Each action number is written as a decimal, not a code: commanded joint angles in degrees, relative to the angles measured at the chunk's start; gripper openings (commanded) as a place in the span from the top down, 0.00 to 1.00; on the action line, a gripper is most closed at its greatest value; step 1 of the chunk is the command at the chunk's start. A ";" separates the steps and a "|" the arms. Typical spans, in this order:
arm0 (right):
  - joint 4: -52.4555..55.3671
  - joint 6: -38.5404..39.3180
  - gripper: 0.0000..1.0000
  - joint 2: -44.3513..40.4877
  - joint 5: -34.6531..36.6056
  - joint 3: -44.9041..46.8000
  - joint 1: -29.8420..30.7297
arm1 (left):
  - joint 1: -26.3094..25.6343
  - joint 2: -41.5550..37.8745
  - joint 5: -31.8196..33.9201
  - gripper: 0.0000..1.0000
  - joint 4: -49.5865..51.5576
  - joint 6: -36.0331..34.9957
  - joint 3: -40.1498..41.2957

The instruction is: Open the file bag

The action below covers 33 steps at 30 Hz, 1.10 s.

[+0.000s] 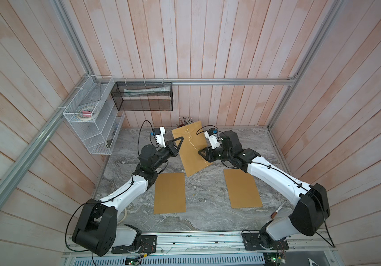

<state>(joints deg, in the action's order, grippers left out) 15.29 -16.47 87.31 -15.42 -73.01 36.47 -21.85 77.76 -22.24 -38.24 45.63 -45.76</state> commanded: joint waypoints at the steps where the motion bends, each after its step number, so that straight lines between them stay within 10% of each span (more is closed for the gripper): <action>1: 1.46 -0.23 0.69 1.15 1.36 -0.24 0.60 | -0.21 -1.12 -0.96 1.00 -0.78 -0.10 0.58; 33: -0.30 -4.00 1.00 2.51 2.47 2.11 1.78 | 0.03 -2.67 0.18 1.00 0.83 -1.32 1.02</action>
<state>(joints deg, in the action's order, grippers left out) 14.90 -19.51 90.21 -13.96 -72.69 38.22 -21.80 77.14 -21.91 -36.99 45.01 -45.58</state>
